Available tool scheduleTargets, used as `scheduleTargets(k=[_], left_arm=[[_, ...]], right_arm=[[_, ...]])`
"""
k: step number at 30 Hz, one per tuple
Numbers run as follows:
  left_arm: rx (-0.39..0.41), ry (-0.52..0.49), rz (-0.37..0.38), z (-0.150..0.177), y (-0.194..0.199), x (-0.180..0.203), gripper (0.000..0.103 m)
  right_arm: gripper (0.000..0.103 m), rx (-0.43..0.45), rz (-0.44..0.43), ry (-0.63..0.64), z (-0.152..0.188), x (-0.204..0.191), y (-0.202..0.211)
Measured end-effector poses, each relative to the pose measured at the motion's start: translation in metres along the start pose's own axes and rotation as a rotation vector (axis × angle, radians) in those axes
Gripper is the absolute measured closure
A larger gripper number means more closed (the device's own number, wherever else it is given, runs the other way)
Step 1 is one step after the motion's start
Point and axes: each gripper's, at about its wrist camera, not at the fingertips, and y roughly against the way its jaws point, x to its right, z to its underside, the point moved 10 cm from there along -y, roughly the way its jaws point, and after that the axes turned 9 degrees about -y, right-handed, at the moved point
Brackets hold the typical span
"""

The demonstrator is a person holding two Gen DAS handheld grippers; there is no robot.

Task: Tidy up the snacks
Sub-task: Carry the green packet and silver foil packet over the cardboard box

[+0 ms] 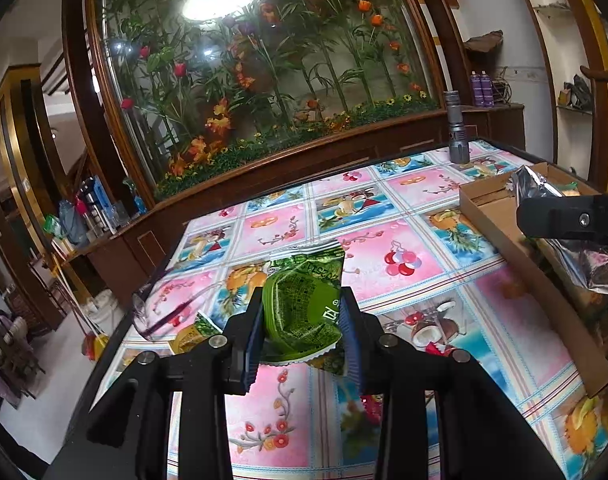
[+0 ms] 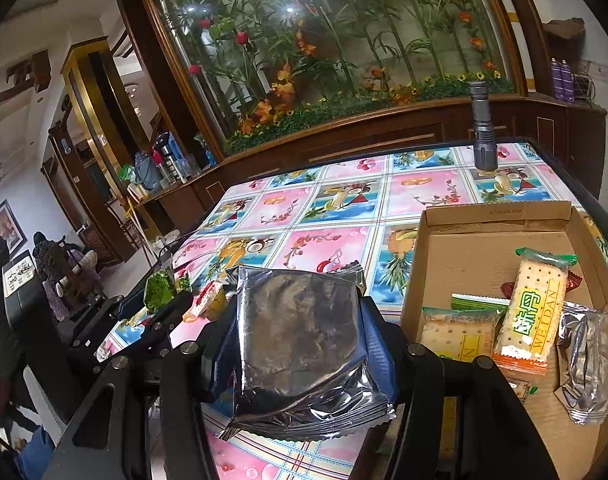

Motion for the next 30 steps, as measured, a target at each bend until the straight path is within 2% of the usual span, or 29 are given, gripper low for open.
scheduleTargets(k=[6,13,20,30], left_arm=[[-0.013,0.033,0.06,0.001,-0.01,-0.003,0.069],[-0.007,0.007,0.108,-0.003,-0.016,0.012,0.069],[0.002,0.01,0.129,-0.005,-0.017,0.012,0.069],[-0.013,0.006,0.129,-0.001,-0.025,0.014,0.069]], right_arm=[[0.042,0.032,0.015,-0.046,-0.009,0.014,0.008],[0.042,0.073,0.061,-0.121,-0.022,0.044,0.016],[0.042,0.095,0.1,-0.16,-0.027,0.061,0.021],[0.042,0.124,0.095,-0.208,-0.034,0.071,0.032]])
